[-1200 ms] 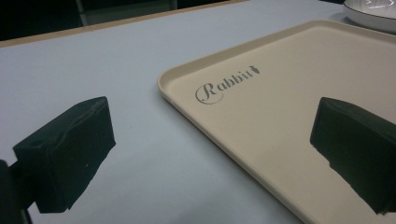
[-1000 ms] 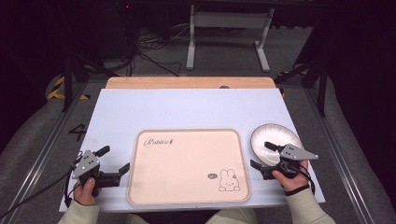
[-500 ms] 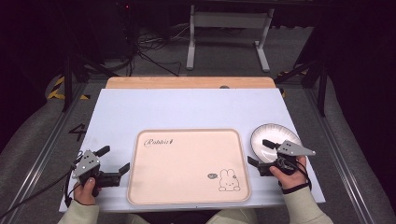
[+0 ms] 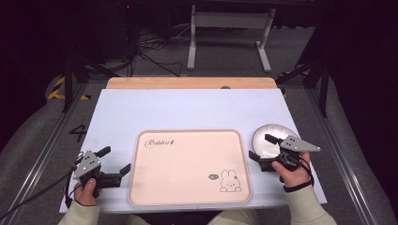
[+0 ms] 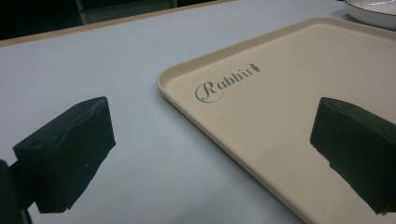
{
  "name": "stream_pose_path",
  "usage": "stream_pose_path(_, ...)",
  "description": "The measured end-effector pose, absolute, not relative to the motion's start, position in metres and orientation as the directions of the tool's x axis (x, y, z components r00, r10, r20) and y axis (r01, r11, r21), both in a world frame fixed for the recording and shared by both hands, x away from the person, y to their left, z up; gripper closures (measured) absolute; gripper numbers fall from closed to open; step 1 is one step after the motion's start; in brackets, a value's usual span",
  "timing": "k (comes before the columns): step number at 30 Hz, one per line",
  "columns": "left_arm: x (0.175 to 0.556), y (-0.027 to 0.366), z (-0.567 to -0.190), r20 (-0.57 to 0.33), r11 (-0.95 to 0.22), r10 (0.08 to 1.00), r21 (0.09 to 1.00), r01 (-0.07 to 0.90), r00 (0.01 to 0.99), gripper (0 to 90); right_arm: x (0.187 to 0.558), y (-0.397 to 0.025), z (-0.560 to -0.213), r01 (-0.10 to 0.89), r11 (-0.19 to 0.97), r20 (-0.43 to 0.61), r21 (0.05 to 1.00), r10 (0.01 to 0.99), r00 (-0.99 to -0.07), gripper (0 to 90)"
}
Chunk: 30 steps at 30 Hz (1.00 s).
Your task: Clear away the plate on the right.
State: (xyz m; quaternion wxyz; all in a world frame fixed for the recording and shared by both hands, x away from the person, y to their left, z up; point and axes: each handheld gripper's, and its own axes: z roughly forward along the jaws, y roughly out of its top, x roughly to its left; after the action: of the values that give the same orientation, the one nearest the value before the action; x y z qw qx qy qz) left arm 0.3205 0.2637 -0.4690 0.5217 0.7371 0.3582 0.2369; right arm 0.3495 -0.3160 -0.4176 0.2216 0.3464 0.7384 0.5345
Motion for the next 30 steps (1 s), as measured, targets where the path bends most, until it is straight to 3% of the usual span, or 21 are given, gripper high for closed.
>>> stream_pose_path(9,0.32,0.263,-0.469,-0.025,-0.199,0.776,0.939,0.282,0.63,0.4,0.351,-0.328,-0.405,0.252,0.176,0.021,0.952,0.78,-0.626,3.2)
stream_pose_path(30,0.32,0.262,-0.469,-0.02,-0.206,0.774,0.937,0.281,0.633,0.4,0.366,-0.354,-0.39,0.298,0.154,0.032,0.942,0.843,-0.537,3.2)
